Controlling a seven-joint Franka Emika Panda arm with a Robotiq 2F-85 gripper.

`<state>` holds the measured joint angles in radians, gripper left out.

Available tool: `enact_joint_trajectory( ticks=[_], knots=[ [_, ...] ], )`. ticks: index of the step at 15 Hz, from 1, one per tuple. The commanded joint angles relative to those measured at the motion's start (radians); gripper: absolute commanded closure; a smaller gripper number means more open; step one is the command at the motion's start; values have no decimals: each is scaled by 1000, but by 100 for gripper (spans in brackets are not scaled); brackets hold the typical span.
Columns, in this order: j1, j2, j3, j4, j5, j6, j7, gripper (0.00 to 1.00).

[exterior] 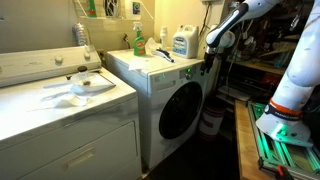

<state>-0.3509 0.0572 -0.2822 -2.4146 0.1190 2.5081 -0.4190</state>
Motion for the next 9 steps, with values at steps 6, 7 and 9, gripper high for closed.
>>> enact_joint_trajectory(
  ticks=[6,7,9],
  knots=[
    [-9,14,-32,2,-51,102,-2,65],
    [-12,22,-35,5,-54,124,9,73],
    [-17,40,-43,5,-77,180,20,87]
  ],
)
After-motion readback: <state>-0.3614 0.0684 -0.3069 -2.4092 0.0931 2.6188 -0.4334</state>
